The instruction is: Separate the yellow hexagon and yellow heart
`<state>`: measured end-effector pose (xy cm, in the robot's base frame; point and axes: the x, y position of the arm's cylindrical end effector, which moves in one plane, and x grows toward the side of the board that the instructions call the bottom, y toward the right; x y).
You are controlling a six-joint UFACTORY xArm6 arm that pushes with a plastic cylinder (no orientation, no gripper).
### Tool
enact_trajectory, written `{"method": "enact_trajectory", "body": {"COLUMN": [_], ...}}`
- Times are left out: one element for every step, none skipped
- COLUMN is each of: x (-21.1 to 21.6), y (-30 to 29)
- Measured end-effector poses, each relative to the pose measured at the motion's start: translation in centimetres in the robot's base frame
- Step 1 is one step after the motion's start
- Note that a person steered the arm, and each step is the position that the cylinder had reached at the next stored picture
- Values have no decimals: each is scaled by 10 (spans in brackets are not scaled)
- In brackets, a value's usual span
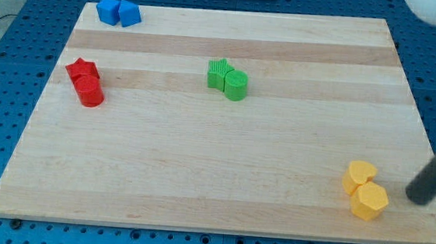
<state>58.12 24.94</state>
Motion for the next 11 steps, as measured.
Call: {"method": "enact_trajectory", "body": {"x": [32, 23, -5, 16, 37, 37, 37, 34, 7, -27, -53], "y": [-38, -122, -170, -167, -151, -113, -56, -42, -66, -92, -117]}}
